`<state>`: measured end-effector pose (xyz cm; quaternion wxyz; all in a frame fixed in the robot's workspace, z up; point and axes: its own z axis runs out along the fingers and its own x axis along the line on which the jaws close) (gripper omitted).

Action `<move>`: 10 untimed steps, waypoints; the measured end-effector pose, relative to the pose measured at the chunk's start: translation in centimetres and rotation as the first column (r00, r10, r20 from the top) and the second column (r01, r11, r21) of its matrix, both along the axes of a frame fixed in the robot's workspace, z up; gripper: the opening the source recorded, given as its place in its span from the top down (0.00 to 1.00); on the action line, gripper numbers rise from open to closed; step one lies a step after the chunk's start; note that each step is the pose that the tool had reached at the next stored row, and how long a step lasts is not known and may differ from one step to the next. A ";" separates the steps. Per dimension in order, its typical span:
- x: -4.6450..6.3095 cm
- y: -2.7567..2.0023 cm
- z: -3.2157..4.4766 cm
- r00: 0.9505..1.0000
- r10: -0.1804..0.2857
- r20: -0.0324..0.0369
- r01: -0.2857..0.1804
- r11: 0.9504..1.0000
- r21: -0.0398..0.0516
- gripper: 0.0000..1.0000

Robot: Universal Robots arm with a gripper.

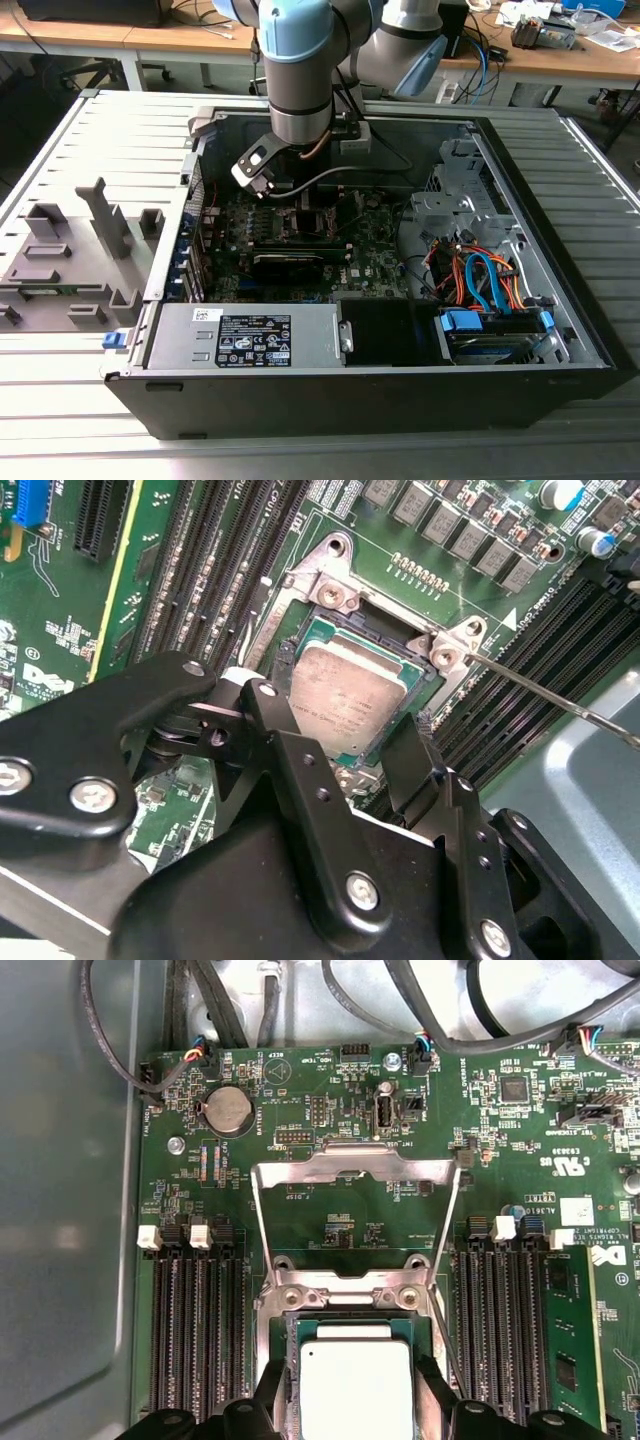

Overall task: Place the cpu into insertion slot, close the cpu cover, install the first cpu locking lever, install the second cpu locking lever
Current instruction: 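Place the cpu into insertion slot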

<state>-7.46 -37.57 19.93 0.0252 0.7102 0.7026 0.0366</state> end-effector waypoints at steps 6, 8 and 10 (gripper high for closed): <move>0.0 -0.01 -0.02 1.000 0.000 0.000 0.000 1.000 0.003 0.38; 0.0 0.01 -0.02 1.000 0.000 0.000 0.000 1.000 0.003 0.38; 0.0 0.06 -0.02 1.000 0.000 0.000 0.000 1.000 0.003 0.38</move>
